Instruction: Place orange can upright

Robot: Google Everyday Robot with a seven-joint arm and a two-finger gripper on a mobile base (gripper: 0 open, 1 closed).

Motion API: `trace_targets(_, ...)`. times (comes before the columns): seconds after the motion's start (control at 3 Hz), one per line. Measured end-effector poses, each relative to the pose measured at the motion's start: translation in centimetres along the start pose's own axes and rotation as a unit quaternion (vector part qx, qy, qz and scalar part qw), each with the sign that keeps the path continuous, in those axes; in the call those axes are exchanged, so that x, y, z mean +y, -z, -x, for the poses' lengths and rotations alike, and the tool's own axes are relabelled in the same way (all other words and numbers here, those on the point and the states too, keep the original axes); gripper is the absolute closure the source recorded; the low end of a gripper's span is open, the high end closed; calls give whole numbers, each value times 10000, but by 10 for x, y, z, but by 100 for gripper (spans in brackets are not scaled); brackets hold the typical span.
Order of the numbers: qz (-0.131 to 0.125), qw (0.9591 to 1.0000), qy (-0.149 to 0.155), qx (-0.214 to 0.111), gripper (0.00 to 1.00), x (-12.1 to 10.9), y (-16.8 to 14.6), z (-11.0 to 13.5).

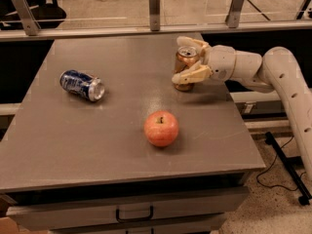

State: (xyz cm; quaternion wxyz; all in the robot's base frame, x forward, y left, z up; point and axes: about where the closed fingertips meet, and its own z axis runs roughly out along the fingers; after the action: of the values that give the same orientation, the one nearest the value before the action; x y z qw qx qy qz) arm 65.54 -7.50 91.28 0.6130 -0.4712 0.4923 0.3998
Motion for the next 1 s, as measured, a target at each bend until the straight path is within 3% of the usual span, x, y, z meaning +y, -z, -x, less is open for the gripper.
trace_targets(0.67,-164,9988,254,380,0,-9,20,22)
trace_targets(1.0,-825,9893,366,1142,0,-25,61,44)
